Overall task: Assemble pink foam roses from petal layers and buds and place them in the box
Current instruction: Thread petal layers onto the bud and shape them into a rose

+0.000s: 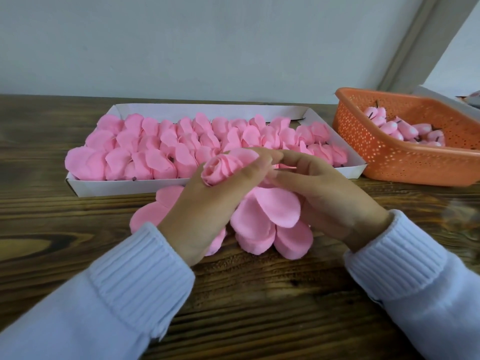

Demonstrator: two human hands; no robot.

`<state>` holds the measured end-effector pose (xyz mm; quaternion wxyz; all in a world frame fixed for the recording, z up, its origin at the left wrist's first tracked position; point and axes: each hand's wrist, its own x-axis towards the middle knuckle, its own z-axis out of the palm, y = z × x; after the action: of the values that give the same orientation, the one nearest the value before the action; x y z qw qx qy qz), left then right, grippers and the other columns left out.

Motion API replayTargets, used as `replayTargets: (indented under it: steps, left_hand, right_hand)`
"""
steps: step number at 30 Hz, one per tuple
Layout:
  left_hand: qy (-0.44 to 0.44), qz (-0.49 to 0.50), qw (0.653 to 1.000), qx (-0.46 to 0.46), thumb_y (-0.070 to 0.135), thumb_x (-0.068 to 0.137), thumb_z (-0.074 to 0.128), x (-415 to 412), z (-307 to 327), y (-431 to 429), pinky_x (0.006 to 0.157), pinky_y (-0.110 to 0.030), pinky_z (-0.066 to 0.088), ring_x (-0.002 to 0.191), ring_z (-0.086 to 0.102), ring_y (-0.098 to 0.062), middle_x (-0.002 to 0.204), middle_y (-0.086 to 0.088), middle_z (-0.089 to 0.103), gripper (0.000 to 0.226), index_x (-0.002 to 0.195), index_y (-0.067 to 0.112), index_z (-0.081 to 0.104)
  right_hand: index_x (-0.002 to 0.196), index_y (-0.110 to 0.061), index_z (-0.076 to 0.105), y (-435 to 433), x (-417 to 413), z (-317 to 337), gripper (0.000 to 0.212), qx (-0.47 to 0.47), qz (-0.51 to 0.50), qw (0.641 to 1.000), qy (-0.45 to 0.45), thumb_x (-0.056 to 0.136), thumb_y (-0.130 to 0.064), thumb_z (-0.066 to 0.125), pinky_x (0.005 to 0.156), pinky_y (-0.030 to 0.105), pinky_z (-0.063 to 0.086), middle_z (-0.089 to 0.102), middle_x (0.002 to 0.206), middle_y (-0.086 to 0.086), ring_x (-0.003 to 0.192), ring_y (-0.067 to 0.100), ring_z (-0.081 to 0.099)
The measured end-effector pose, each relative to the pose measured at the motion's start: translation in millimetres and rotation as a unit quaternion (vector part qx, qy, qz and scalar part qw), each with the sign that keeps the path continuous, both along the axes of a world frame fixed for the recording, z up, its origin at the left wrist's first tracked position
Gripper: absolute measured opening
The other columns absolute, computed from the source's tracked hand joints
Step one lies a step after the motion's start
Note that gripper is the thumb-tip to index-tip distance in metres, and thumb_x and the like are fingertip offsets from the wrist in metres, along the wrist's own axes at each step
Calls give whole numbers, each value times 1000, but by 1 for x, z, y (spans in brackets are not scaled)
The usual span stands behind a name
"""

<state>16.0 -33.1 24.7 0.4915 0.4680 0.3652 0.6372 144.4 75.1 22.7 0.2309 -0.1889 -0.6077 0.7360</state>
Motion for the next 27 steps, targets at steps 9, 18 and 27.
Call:
replayTargets:
  steps: [9, 18, 27]
  left_hand:
    - [0, 97, 993, -61, 39, 79, 65, 1, 0, 4, 41, -6, 42, 45, 58, 4, 76, 4, 70, 39, 110, 16, 67]
    - [113, 46, 992, -21, 10, 92, 50, 9, 1, 0, 34, 2, 29, 30, 45, 13, 35, 18, 50, 14, 99, 5, 60]
    - [143, 11, 989, 34, 24, 91, 41, 11, 2, 1, 42, 8, 29, 40, 47, 22, 43, 28, 54, 25, 84, 16, 64]
  right_hand:
    - [85, -12, 64, -13, 1, 3, 9, 349, -190, 918, 10, 82, -7, 70, 68, 43, 56, 71, 81, 10, 75, 29, 68]
    - [77, -17, 62, -23, 0, 4, 10, 407, -259, 875, 29, 78, -13, 71, 57, 39, 52, 67, 68, 1, 61, 20, 63]
    - [77, -18, 62, -27, 0, 6, 13, 396, -237, 884, 70, 78, -11, 74, 60, 20, 51, 69, 67, -4, 61, 6, 66]
